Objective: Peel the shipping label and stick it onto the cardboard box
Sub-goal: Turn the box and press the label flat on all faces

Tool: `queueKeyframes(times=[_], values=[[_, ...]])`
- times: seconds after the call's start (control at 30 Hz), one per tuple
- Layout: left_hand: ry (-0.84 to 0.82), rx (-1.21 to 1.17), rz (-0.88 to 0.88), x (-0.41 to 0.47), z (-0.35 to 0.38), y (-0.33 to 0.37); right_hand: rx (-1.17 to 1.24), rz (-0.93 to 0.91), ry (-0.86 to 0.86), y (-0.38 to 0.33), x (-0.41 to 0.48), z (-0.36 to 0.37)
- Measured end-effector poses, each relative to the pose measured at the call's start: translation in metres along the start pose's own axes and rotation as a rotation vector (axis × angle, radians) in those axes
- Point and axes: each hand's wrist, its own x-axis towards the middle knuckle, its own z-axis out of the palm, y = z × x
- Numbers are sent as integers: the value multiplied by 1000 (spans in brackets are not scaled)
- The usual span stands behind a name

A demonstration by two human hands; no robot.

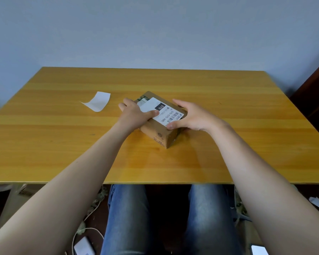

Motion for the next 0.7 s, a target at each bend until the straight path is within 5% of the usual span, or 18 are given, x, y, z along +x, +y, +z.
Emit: queueKeyframes(times=[0.13, 0.7], values=[[64, 235, -14, -1, 0, -1, 43, 55, 62, 3, -2, -9], [-12, 224, -100, 8, 12, 10, 39, 217, 204, -15, 2, 18]])
